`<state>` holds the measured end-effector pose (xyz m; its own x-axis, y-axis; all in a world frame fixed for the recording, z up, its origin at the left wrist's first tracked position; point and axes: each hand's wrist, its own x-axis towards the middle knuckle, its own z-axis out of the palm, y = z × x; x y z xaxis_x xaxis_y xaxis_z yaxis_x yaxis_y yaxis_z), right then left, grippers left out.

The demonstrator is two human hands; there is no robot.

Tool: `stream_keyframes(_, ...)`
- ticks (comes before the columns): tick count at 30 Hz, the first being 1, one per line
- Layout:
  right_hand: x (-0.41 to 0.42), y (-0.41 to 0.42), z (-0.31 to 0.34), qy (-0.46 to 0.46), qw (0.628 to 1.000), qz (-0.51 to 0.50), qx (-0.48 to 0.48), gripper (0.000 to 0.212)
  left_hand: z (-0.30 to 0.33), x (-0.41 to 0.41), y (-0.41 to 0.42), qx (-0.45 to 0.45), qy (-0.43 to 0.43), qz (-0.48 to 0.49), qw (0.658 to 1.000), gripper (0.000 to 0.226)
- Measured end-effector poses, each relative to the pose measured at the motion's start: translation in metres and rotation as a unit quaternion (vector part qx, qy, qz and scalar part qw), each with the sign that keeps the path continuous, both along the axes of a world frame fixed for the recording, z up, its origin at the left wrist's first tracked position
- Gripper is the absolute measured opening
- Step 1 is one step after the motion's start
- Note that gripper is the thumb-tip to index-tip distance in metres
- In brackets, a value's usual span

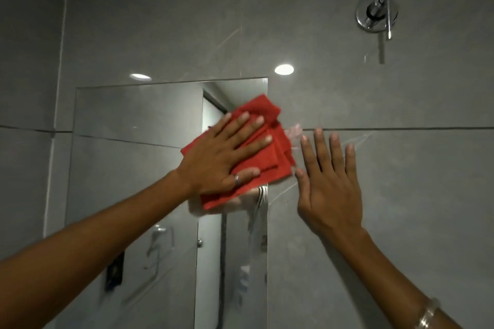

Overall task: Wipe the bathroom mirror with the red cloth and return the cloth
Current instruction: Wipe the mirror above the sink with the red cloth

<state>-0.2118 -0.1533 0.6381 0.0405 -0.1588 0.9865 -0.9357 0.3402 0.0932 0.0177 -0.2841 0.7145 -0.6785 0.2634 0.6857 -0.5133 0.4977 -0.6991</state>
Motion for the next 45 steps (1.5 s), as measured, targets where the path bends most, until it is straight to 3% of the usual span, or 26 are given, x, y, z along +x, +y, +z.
stream_keyframes(4, -0.002, 0.005, -0.012, -0.005, 1.0, -0.013, 0.019, 0.068, -0.072, 0.046, -0.022, -0.001, -0.059, 0.018, 0.998, 0.076)
stream_keyframes(6, -0.001, 0.007, -0.014, -0.004, 1.0, -0.011, 0.02, 0.068, -0.059, 0.064, -0.035, 0.051, 0.016, 0.034, 0.998, 0.075)
stream_keyframes(9, 0.001, 0.006, -0.015, -0.005, 1.0, -0.014, 0.013, 0.068, -0.008, 0.065, -0.034, 0.158, 0.186, 0.032, 0.969, 0.078)
stream_keyframes(11, 0.002, 0.004, -0.016, -0.008, 1.0, -0.021, 0.005, 0.068, 0.028, 0.048, -0.026, 0.176, 0.224, 0.025, 0.958, 0.078)
stream_keyframes(14, 0.003, 0.002, -0.016, -0.009, 1.0, -0.022, -0.004, 0.068, 0.067, 0.017, -0.008, 0.147, 0.208, 0.019, 0.967, 0.078)
stream_keyframes(18, 0.002, 0.001, -0.025, 0.0, 1.0, -0.016, -0.009, 0.067, 0.052, -0.005, 0.002, 0.072, 0.131, 0.02, 0.989, 0.079)
stream_keyframes(22, 0.0, 0.002, -0.046, 0.012, 1.0, -0.007, -0.018, 0.065, -0.02, -0.01, 0.006, 0.038, 0.07, -0.001, 0.997, 0.078)
stream_keyframes(29, -0.001, 0.003, -0.096, -0.01, 1.0, -0.017, -0.001, 0.064, -0.248, -0.018, 0.005, 0.052, 0.003, -0.057, 0.997, 0.07)
stream_keyframes(32, -0.002, 0.003, -0.116, -0.021, 1.0, -0.01, 0.004, 0.065, -0.345, -0.012, 0.01, 0.071, -0.092, -0.034, 0.993, 0.059)
stream_keyframes(35, -0.003, 0.004, -0.129, -0.016, 1.0, -0.006, 0.014, 0.067, -0.392, 0.001, 0.01, 0.063, -0.189, -0.003, 0.98, 0.05)
stream_keyframes(39, -0.004, 0.007, -0.132, -0.014, 0.999, -0.001, 0.036, 0.069, -0.373, 0.006, 0.009, 0.042, -0.167, -0.017, 0.985, 0.065)
stream_keyframes(45, 0.009, 0.011, -0.112, -0.028, 0.998, 0.049, 0.042, 0.068, -0.207, -0.022, 0.016, 0.103, 0.051, -0.034, 0.993, 0.069)
